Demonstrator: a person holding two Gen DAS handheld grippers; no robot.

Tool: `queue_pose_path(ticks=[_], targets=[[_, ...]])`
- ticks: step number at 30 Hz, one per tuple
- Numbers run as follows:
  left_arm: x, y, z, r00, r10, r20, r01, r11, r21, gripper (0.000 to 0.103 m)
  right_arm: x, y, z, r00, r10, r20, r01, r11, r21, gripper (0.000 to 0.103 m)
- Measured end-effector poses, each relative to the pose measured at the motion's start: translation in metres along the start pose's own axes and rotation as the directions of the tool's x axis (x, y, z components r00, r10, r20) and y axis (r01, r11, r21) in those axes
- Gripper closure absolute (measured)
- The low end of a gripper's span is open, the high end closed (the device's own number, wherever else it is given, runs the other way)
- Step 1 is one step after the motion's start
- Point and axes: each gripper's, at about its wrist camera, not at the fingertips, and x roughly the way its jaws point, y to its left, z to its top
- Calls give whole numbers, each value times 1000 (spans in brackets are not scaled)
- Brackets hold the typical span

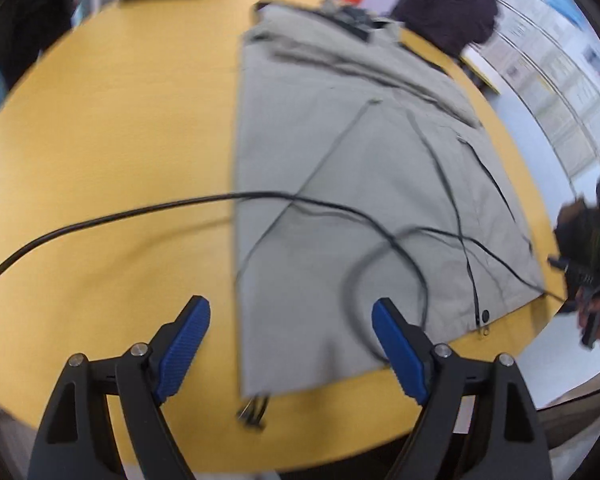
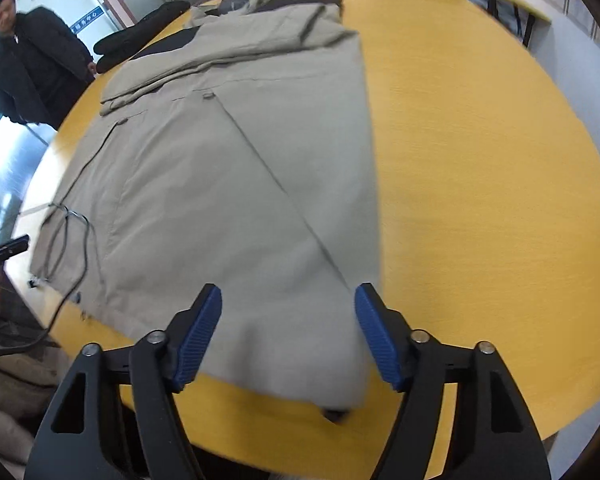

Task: Fold clothes
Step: 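Move both grippers to the jacket hem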

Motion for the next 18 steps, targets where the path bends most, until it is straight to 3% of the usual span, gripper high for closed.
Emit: queue_pose_path(ticks=[2, 5, 8, 9, 11, 14, 16, 18], targets=[[4, 15, 0, 996, -49, -74, 45, 997, -60, 19, 0, -25, -1, 999, 2, -44, -2, 1000, -1, 32], [-15, 32, -1, 983, -166, -77, 157, 981, -116, 22, 3, -53, -9, 993, 36, -110, -35, 999, 14, 33], [-44, 38, -5, 940, -323, -109, 308, 942, -133, 22, -4, -54, -28, 984, 60, -166, -68, 997, -43, 34], [-51, 38, -3, 935, -340, -98, 327, 936, -128, 22, -7, -55, -35, 980, 63, -190, -74, 996, -53, 35], [-61, 38, 6, 938, -340, -64, 332, 936, -118, 20, -11, -55, -44, 972, 66, -225, -84, 994, -74, 35], [-37, 39, 33, 961, -274, -41, 268, 957, -114, 18, -7, -50, -39, 976, 64, -208, -85, 992, -94, 35], [-7, 39, 49, 969, -237, -68, 228, 966, -120, 18, 2, -46, -33, 981, 65, -182, -84, 992, -98, 35], [27, 33, 55, 966, -213, -146, 199, 974, -103, 19, 10, -42, -27, 985, 66, -157, -82, 991, -102, 35]])
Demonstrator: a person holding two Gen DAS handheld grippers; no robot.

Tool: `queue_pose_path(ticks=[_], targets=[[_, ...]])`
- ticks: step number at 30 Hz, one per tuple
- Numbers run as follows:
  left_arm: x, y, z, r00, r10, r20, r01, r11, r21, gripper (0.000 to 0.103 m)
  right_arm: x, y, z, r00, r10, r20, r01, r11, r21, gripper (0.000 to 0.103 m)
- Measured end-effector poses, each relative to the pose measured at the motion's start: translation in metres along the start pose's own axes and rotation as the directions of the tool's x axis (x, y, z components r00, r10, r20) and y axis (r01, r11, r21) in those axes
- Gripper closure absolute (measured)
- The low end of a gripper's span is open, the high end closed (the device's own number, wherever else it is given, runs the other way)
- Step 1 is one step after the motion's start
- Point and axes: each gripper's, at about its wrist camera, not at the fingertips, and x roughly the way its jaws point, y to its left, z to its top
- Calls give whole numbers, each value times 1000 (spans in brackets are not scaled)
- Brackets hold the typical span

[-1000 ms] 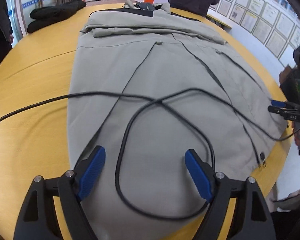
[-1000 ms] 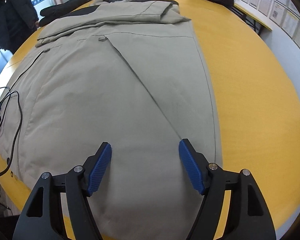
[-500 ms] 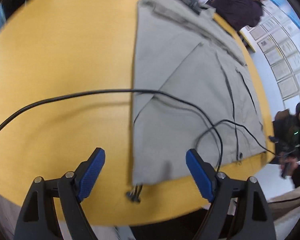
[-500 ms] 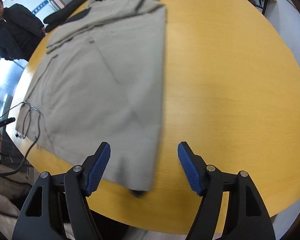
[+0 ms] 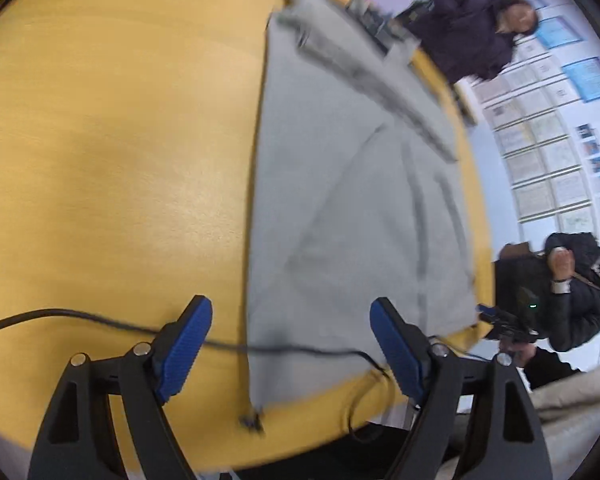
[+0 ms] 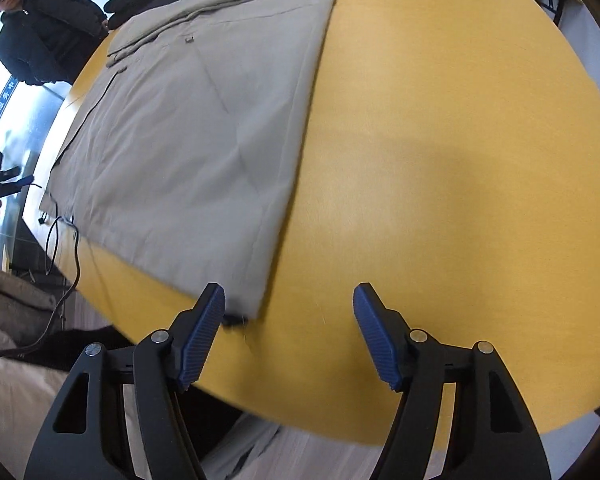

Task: Fold clothes
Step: 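Move both grippers to the jacket hem, then grasp the hem with the left gripper while the right gripper grasps the hem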

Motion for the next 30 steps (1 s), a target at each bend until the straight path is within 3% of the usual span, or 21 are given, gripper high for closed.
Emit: queue_pose_path(ticks=[3, 8, 10, 11, 12, 16, 18, 19, 20, 25, 30], targets=[[15, -17, 4, 1000, -8, 9, 7, 996, 89, 17, 6, 1, 9, 999, 6, 52, -6, 1000, 3, 36], [26, -32, -7, 999, -9, -32, 12, 995, 96, 15, 12, 8, 11, 995, 1, 98, 0, 1000, -11, 37], [26, -31, -14, 999, -20, -45, 23, 997, 67, 15, 14, 13, 12, 996, -7, 94, 9, 1000, -23, 49], [25, -29, -17, 999, -25, -47, 27, 999, 46, 16, 14, 17, 12, 996, -9, 91, 11, 1000, -29, 64], [24, -28, -19, 999, -27, -47, 29, 999, 29, 18, 14, 21, 13, 996, -10, 88, 13, 999, -34, 71], [19, -14, -9, 998, -34, -61, 30, 998, -62, 32, 17, 23, 19, 997, 17, 78, -16, 1000, -13, 84], [19, -6, -5, 995, -20, -97, 10, 995, -101, 62, 18, 22, 22, 998, 33, 60, -32, 999, -9, 91], [22, -3, -4, 994, -7, -113, -6, 993, -115, 88, 19, 21, 23, 998, 37, 54, -37, 999, -8, 93], [24, -1, -3, 992, 1, -124, -16, 992, -126, 92, 19, 21, 24, 998, 41, 50, -41, 999, -5, 96], [26, 0, -5, 986, 14, -165, -38, 990, -138, 97, 19, 24, 26, 997, 51, 56, -53, 998, 29, 101], [9, 6, -38, 978, 6, -209, -44, 983, -179, 100, -4, 35, 17, 991, 128, 38, -129, 991, 32, 101]])
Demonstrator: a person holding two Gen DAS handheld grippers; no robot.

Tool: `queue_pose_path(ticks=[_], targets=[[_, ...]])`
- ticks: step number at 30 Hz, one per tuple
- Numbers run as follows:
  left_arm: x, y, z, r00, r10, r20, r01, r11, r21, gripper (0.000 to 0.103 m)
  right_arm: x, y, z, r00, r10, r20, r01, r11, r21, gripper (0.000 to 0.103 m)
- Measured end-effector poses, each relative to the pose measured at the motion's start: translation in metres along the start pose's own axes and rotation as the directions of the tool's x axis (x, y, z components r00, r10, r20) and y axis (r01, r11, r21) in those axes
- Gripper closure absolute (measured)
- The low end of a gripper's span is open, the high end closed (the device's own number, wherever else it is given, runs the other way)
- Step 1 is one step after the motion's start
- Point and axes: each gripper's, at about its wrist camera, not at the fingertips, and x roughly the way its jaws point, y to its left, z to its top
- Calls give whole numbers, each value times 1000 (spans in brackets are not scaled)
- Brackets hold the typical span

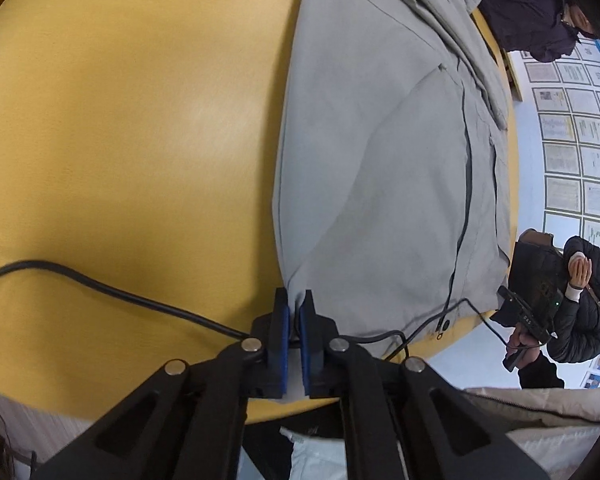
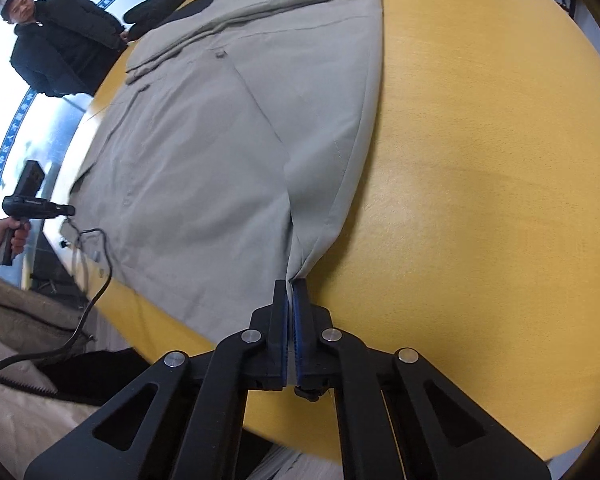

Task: Fold clothes
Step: 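Grasp the hem with the left gripper while the right gripper grasps the hem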

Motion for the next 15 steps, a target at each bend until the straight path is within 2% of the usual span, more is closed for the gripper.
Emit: queue_pose_path(ticks=[4, 6, 8, 11, 15], targets=[[-27, 17, -35, 997, -74, 31, 76, 993, -88, 100, -26, 33, -14, 993, 113, 17, -113, 994, -2, 102], [-40, 14, -40, 990, -124, 69, 130, 986, -104, 100, -38, 47, -13, 985, 156, 76, -157, 987, 9, 102], [-54, 4, -36, 976, -187, 114, 199, 975, -97, 100, -46, 58, 0, 971, 185, 153, -188, 982, 6, 102], [-74, -14, -10, 943, -279, 181, 293, 954, -56, 100, -51, 68, 35, 943, 223, 245, -220, 975, -42, 102], [-99, -36, 37, 877, -397, 272, 414, 910, -5, 100, -57, 74, 97, 900, 253, 355, -229, 967, -109, 102]])
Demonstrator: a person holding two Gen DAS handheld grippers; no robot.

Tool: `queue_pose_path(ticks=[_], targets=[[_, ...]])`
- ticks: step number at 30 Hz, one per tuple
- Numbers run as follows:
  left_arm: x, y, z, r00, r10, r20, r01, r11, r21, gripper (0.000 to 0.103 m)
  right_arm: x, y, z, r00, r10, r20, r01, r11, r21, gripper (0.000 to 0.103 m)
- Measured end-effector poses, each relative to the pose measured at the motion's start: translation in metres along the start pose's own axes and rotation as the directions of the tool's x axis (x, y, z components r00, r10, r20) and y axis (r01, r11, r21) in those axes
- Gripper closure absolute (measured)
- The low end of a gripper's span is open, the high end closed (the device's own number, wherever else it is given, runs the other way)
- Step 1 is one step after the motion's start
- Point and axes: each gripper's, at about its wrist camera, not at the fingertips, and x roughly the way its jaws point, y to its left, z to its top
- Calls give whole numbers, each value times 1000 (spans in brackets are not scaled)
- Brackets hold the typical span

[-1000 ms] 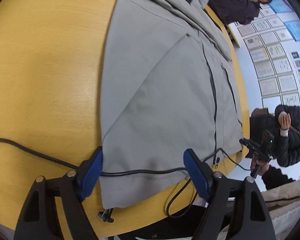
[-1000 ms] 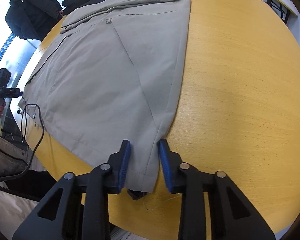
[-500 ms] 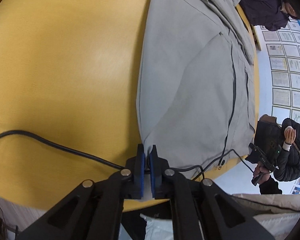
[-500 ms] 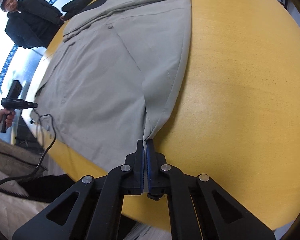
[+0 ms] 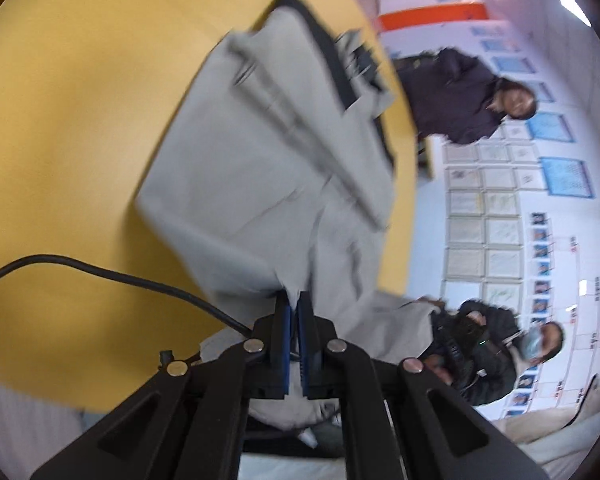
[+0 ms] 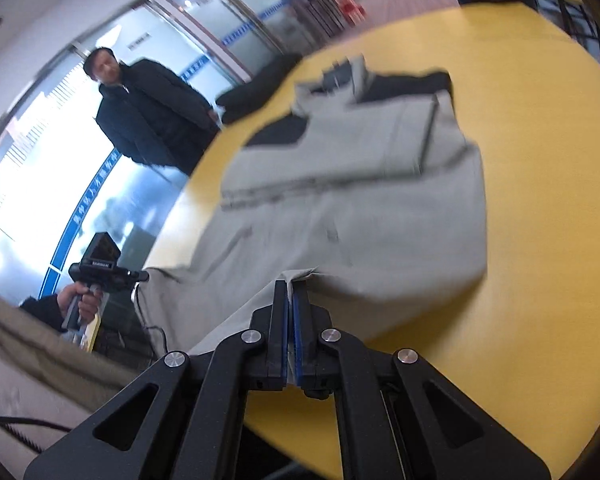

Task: Fold clothes
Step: 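Grasp the hem with the left gripper while the right gripper grasps the hem, then lift the hem with both grippers and fold it toward the collar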

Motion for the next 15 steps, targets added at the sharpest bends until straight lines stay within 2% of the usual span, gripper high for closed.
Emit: queue_pose_path(ticks=[3, 7, 10, 15], targets=[[-2, -20, 39, 993, -98, 60, 97, 995, 17, 100, 13, -1, 42, 998, -2, 67, 5, 999, -45, 102], [-1, -22, 92, 981, -163, 103, 160, 987, 35, 100, 37, -7, 97, 987, -33, 156, 44, 996, -72, 102], [-4, -21, 136, 971, -197, 138, 193, 980, 45, 100, 54, -22, 133, 978, -70, 196, 87, 993, -79, 102], [20, -23, 210, 963, -210, 169, 201, 977, 70, 100, 97, -68, 174, 963, -160, 216, 174, 984, -44, 102]])
